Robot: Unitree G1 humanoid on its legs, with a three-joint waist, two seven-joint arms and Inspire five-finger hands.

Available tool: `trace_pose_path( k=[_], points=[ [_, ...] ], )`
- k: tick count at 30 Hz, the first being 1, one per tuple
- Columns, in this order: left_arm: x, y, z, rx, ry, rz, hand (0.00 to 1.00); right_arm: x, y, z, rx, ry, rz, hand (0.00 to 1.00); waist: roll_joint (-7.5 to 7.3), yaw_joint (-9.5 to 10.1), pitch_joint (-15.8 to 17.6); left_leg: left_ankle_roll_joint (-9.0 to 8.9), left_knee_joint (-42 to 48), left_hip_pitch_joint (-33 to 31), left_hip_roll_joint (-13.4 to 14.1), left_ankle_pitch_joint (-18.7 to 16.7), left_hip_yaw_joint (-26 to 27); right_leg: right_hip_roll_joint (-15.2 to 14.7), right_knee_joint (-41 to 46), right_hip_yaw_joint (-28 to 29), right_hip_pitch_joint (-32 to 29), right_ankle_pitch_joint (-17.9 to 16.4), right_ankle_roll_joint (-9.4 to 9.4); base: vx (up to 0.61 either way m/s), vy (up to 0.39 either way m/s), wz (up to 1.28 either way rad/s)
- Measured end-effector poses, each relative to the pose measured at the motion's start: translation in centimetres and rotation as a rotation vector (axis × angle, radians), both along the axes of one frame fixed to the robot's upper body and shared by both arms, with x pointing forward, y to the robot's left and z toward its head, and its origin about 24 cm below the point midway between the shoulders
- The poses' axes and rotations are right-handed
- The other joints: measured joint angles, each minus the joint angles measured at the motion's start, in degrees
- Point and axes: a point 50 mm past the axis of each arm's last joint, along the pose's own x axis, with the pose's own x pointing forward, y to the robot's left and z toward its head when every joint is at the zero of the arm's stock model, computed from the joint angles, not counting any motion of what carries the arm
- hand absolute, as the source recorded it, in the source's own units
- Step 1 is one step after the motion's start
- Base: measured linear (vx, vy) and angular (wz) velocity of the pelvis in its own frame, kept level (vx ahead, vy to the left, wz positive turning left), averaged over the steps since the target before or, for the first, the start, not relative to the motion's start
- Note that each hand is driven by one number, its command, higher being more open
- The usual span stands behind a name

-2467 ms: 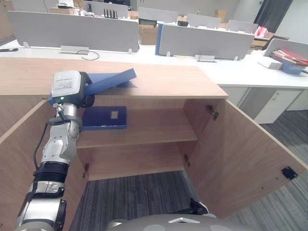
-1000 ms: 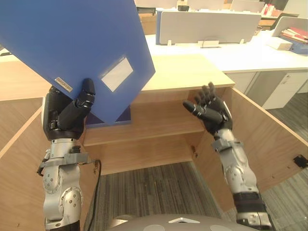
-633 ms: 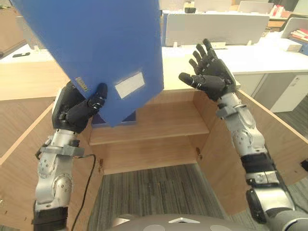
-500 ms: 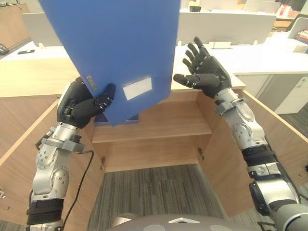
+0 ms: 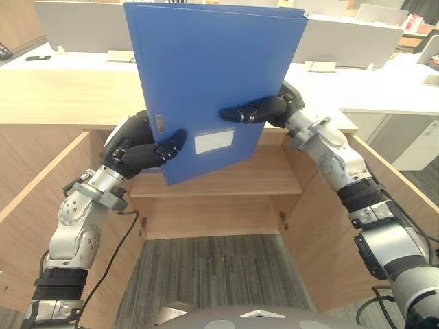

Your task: Walk over to the cabinet, pick up the folder, carry it to the office cabinet, place the folder inside the office cabinet, then close the office cabinet door

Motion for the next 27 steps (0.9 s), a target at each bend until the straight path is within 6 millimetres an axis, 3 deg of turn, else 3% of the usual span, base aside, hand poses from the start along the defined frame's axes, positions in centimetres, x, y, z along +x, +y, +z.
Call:
trace_pose_path(
  k=[1, 2, 7, 11, 12, 17, 21, 27],
  points=[
    [0.0, 0.0, 0.0, 0.002, 0.002, -0.003, 0.00, 0.1, 0.1, 0.1, -0.005, 0.003, 0.003, 1.00, -0.05, 0.01, -0.03, 0.00, 0.00, -0.02, 0.01, 0.00, -0.06, 0.00, 0.00, -0.09, 0.01, 0.00, 0.00, -0.02, -0.021, 0.04],
    [0.1, -0.2, -0.1, 0.003, 0.009, -0.011, 0.00, 0.2, 0.2, 0.2, -0.018, 0.004, 0.008, 0.00, -0.11, 0.13, -0.07, 0.00, 0.00, -0.09, 0.03, 0.00, -0.14, 0.01, -0.04, -0.20, 0.01, 0.00, 0.00, -0.02, -0.028, 0.05],
    [0.5, -0.4, -1.3, -0.027, 0.065, -0.029, 0.00, 0.3, 0.9, -0.2, -0.053, 0.024, 0.031, 0.00, -0.33, 0.55, -0.22, -0.01, 0.21, -0.63, 0.15, 0.00, -0.46, 0.08, -0.30, -0.81, -0.08, 0.10, -0.10, -0.03, -0.024, 0.04],
    [0.7, -0.2, -2.2, -0.007, 0.122, -0.026, 0.00, 0.0, 2.0, -1.8, -0.115, 0.085, 0.094, 0.00, -0.53, 0.33, -0.33, -0.08, 0.28, -0.76, 0.58, -0.03, -0.39, 0.54, -0.88, -0.79, 0.05, 0.55, -0.33, 0.00, 0.000, 0.00],
    [0.7, -0.2, -2.3, -0.013, 0.133, -0.024, 1.00, 0.0, 2.0, -2.0, -0.112, 0.100, 0.099, 0.00, -0.54, 0.33, -0.34, -0.08, 0.31, -0.75, 0.58, -0.03, -0.39, 0.54, -0.85, -0.79, 0.06, 0.55, -0.33, 0.00, 0.000, 0.00],
    [0.7, 0.0, -2.4, -0.026, 0.157, -0.025, 1.00, -0.9, 1.4, -2.6, -0.155, 0.106, 0.163, 0.00, -0.67, 0.13, -0.30, -0.11, 0.31, -0.76, 0.44, -0.05, -0.14, 0.38, 0.00, -0.51, -0.22, 0.47, -0.47, -0.03, -0.003, -0.01],
    [0.0, -1.3, -3.8, 0.032, 0.228, -0.104, 1.00, -1.7, 0.1, -4.6, -0.129, 0.155, 0.123, 0.00, -1.07, 0.13, -0.53, -0.19, 0.38, -0.77, 0.40, -0.11, -0.04, 0.34, 0.08, -0.50, -0.27, 0.43, -0.52, -0.04, -0.010, -0.01],
    [-6.2, -1.3, -11.5, 0.134, 0.558, -0.139, 1.00, -6.0, -0.7, -11.9, -0.180, 0.365, 0.142, 0.00, -1.23, -1.62, -0.50, -0.76, 0.64, -0.84, 0.93, -0.62, 0.63, 0.66, -0.63, 0.20, -0.48, 0.45, -0.50, -0.01, 0.000, -0.07]
  ],
)
